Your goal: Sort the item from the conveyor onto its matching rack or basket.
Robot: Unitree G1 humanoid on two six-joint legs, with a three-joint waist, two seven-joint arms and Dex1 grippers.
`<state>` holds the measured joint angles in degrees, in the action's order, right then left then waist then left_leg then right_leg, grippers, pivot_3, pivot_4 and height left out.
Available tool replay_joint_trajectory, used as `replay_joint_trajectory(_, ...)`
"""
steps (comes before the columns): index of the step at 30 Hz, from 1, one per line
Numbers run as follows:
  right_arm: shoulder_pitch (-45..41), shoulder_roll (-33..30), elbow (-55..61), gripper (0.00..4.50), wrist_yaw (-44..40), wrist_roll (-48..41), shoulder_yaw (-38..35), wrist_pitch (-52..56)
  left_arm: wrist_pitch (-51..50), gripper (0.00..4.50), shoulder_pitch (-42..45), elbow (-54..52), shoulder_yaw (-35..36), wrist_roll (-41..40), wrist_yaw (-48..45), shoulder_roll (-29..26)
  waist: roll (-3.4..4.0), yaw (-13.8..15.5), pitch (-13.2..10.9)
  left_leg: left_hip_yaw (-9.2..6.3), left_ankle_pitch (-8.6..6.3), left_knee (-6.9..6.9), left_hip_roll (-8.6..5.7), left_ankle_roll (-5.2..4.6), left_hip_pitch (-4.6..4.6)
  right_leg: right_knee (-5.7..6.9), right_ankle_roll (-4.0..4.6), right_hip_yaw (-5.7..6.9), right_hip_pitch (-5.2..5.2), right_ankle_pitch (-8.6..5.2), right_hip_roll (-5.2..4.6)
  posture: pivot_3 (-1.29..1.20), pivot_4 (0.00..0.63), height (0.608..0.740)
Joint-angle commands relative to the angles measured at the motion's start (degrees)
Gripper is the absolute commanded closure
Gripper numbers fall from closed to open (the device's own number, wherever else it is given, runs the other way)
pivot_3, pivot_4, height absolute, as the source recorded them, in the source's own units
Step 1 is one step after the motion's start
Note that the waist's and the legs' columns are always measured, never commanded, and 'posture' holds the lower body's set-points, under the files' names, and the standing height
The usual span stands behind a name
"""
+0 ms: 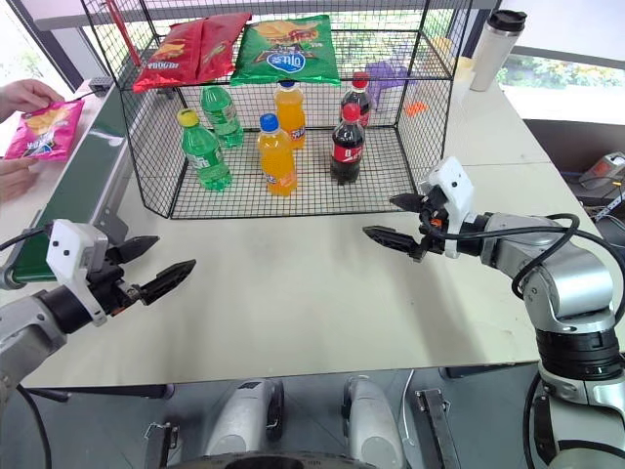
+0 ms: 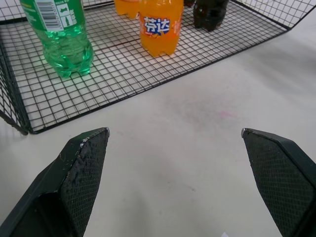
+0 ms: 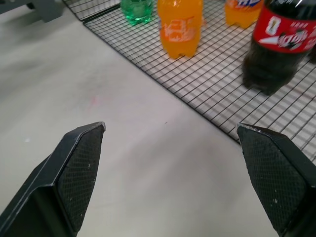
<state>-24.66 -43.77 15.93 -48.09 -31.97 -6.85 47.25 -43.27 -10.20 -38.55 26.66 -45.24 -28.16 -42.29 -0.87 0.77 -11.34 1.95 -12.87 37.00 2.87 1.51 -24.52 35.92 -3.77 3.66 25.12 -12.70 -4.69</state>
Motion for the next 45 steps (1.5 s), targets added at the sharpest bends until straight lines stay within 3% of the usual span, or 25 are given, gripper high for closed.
replay_joint_trajectory(1,0.2,1.1,2.0,0.11,1.1,0.1,-0.1,-2.0,1.6,0.0,-0.2,-1.2,1.1,1.6,0.1,-0.4,0.0,0.0,0.0,0.0,0.0,0.0,0.0,0.0,0.0,-0.01,0.01,0.0,0.0,0.0,0.0,0.0,0.15,0.74)
replay_joint_trajectory(13,-2.3,2.7,-2.3,0.11,0.9,1.9,2.5,-4.9,1.9,0.0,-1.2,-3.0,1.0,2.9,3.3,3.4,0.0,0.0,0.0,0.0,0.0,0.0,0.0,0.0,-0.01,-0.01,0.05,0.0,-0.01,0.03,0.01,0.0,0.15,0.74)
replay_joint_trajectory(19,-3.3,5.0,-4.0,0.11,2.1,2.7,2.8,-6.7,4.0,0.0,0.5,-0.2,-1.3,10.0,6.1,3.0,0.0,0.0,0.0,0.01,0.0,0.0,0.0,0.0,-0.01,-0.01,0.05,0.0,-0.01,0.04,0.01,0.0,0.15,0.74)
replay_joint_trajectory(27,-4.2,5.5,-6.2,0.11,1.4,3.6,3.7,-8.4,4.9,0.0,3.4,1.7,-4.1,13.3,5.6,3.0,0.0,0.0,0.0,0.02,0.0,0.0,0.0,0.0,-0.02,-0.01,0.14,0.0,-0.02,0.1,0.01,0.0,0.15,0.74)
replay_joint_trajectory(35,-4.7,5.9,-7.2,0.11,1.0,4.1,4.0,-9.4,2.6,0.0,6.4,1.4,-1.5,8.4,8.0,7.5,-0.01,0.0,0.0,0.0,0.01,0.01,0.0,-0.01,-0.01,0.03,0.13,0.0,-0.02,0.11,0.03,0.0,0.15,0.74)
replay_joint_trajectory(45,-3.2,6.8,-6.3,0.11,1.5,5.5,4.7,-10.8,2.2,0.0,6.5,2.1,-3.9,9.3,5.6,5.7,-0.01,0.0,0.0,0.01,0.01,0.04,0.0,-0.01,0.0,0.06,0.13,0.0,-0.04,0.11,0.03,0.0,0.15,0.74)
